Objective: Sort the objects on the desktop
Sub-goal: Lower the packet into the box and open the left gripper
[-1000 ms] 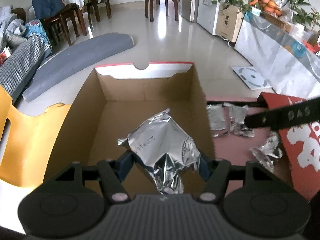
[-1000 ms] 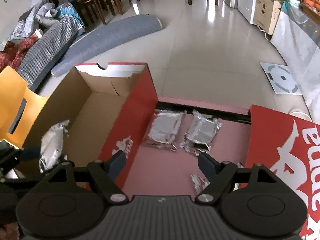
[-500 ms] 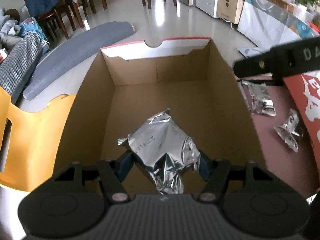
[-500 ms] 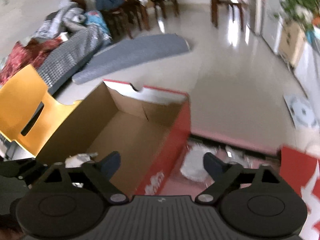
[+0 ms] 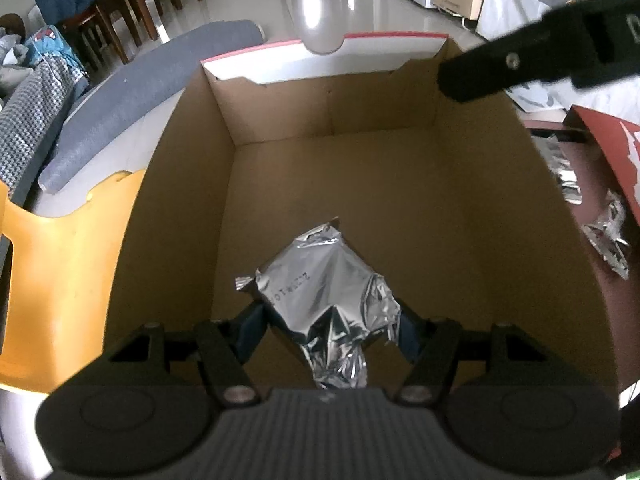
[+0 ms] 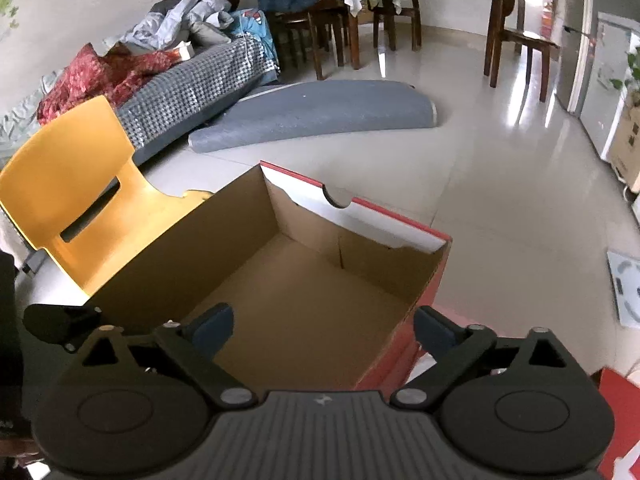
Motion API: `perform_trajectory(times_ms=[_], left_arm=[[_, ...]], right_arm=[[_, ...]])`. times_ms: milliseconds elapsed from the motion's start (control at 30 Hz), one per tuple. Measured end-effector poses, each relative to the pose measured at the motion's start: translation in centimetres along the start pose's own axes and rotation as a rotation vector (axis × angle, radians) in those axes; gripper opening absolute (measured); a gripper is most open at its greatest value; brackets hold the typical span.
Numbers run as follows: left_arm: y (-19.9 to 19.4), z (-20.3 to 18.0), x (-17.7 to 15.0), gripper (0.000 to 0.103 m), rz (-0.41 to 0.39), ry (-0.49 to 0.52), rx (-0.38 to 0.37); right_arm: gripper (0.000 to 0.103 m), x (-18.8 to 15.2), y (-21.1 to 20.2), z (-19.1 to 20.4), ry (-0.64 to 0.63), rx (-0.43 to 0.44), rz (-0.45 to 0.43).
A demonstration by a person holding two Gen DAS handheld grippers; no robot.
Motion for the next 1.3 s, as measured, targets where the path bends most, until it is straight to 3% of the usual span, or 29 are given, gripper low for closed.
perform_trajectory(times_ms=[367,733,1300], left_arm=[[1.5,1.3,0.1,0.064,0.054,-0.042,-0.01],[1.8,2.6,2.2,0.064,0.043,-0.048,0.001],[6.9,3.2,5.6,0.064,0.113,-0.108,-0.002]], right_arm=[[0.099,0.5,2.6,-1.0,0.051,0.019,0.051],[0.099,-1.2,3.2,0.8,-0.097,-0.028,0.062],[0.099,-1.6,3.5,-0.4,-0.042,-0.063,0.093]])
Point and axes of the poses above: each gripper's, at about its wrist camera, not at the fingertips, and y roughly the way its jaws point, z to its left, x to its top, the point moved 5 cm from there along y, roughly the way its jaws point, and after that the axes turned 10 degrees about y, right-handed, at the moved point
